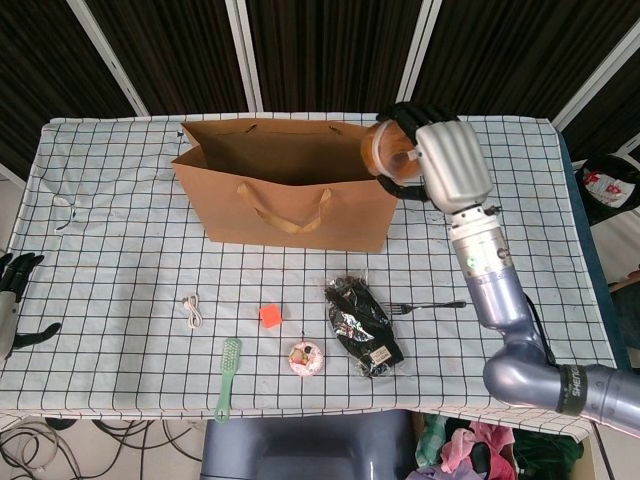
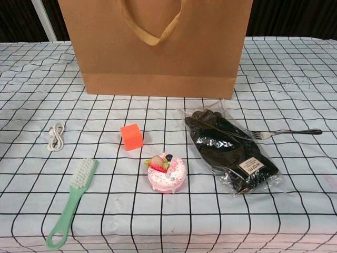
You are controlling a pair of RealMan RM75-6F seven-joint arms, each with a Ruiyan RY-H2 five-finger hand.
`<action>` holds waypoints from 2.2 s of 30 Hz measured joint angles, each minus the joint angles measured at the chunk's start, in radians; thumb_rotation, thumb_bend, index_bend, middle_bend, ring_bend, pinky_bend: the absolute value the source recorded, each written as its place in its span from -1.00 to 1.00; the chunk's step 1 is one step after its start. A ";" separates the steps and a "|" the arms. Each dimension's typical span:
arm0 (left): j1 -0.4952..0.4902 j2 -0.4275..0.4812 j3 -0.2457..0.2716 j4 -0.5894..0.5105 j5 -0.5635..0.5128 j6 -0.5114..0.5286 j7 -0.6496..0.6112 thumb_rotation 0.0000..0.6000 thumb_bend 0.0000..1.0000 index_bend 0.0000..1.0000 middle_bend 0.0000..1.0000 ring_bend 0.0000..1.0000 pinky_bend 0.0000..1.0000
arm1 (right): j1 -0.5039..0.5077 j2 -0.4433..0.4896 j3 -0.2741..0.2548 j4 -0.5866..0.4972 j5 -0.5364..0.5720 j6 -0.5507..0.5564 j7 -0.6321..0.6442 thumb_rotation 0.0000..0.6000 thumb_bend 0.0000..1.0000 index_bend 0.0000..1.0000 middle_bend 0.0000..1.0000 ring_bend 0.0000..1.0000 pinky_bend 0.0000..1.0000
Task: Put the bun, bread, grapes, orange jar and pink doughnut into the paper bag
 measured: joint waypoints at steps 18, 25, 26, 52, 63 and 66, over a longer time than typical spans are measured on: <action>0.001 0.002 0.004 0.004 0.007 -0.006 -0.008 1.00 -0.90 -0.76 -0.81 -1.00 -0.95 | 0.244 -0.269 -0.010 0.303 0.112 -0.101 -0.057 1.00 -0.56 -0.42 -0.55 -0.51 -0.48; 0.010 0.015 0.007 -0.004 0.023 0.008 -0.030 1.00 -0.90 -0.76 -0.81 -1.00 -0.95 | 0.265 -0.291 -0.047 0.344 0.180 -0.147 -0.098 1.00 -0.89 -0.77 -0.99 -0.83 -0.56; 0.011 0.016 0.007 -0.004 0.022 0.008 -0.031 1.00 -0.90 -0.76 -0.81 -1.00 -0.95 | 0.265 -0.288 -0.049 0.342 0.194 -0.153 -0.104 1.00 -0.91 -0.78 -1.00 -0.84 -0.56; 0.017 0.008 0.000 -0.015 0.013 0.022 -0.011 1.00 -0.90 -0.76 -0.81 -1.00 -0.95 | -0.179 0.116 -0.257 -0.233 -0.194 0.116 -0.043 1.00 -0.85 -0.75 -0.69 -0.58 -0.56; 0.013 -0.002 -0.006 -0.007 0.005 0.016 -0.007 1.00 -0.90 -0.76 -0.81 -1.00 -0.95 | -0.339 -0.001 -0.545 -0.229 -0.575 0.067 0.041 1.00 -0.84 -0.71 -0.63 -0.51 -0.56; 0.010 -0.004 -0.005 -0.006 0.003 0.007 -0.004 1.00 -0.90 -0.76 -0.81 -1.00 -0.95 | -0.339 -0.086 -0.571 -0.177 -0.611 0.022 0.048 1.00 -0.83 -0.72 -0.63 -0.51 -0.57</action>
